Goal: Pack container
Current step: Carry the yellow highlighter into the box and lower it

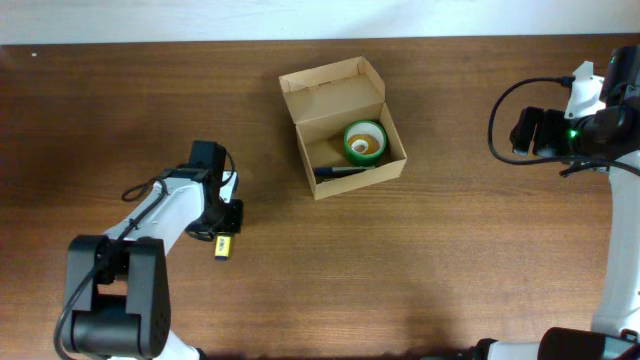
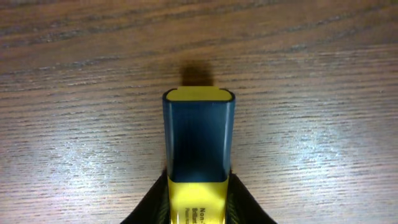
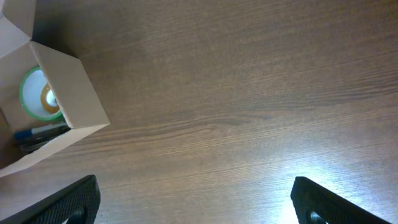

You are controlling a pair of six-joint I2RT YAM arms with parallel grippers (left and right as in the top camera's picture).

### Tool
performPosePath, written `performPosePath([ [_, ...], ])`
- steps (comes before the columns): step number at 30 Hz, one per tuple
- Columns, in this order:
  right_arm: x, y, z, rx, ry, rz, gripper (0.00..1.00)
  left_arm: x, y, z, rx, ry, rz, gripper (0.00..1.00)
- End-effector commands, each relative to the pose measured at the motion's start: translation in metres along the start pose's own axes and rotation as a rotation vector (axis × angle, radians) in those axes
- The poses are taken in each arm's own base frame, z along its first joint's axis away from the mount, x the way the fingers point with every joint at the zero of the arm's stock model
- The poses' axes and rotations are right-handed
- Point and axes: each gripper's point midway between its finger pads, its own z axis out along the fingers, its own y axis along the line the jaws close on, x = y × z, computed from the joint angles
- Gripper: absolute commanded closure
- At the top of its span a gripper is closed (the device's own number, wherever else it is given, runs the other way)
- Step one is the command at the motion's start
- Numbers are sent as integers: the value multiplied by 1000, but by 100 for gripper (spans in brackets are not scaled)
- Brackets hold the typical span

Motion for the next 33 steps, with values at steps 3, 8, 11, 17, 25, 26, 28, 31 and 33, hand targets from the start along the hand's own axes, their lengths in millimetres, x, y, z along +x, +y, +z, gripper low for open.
performPosePath([
  [3, 0, -1, 1, -3, 1, 10, 1, 23, 2, 26, -6, 98, 1, 82],
  [8, -1, -1, 1, -3, 0, 10, 1, 11, -2, 20, 13, 72, 1, 94],
  [11, 0, -1, 1, -3, 1, 10, 2, -15, -3, 1, 15, 24, 4, 98],
  [17, 0, -1, 1, -3, 1, 10, 1, -80, -4, -59, 7, -125, 104, 98],
  [25, -1, -1, 1, -3, -2, 9, 1, -138, -5, -168, -38, -314, 317, 98],
  [26, -1, -1, 1, -3, -2, 9, 1, -142, -5, -180, -44, -335, 341, 98],
  [28, -1, -1, 1, -3, -2, 10, 1, -152, -12, -208, -32, -383, 418, 99],
  [31, -1, -1, 1, -3, -1, 10, 1, -166, -26, -232, -13, -414, 504, 99],
  [33, -1, -1, 1, -3, -1, 10, 2, -176, -41, -238, -6, -420, 575, 99],
])
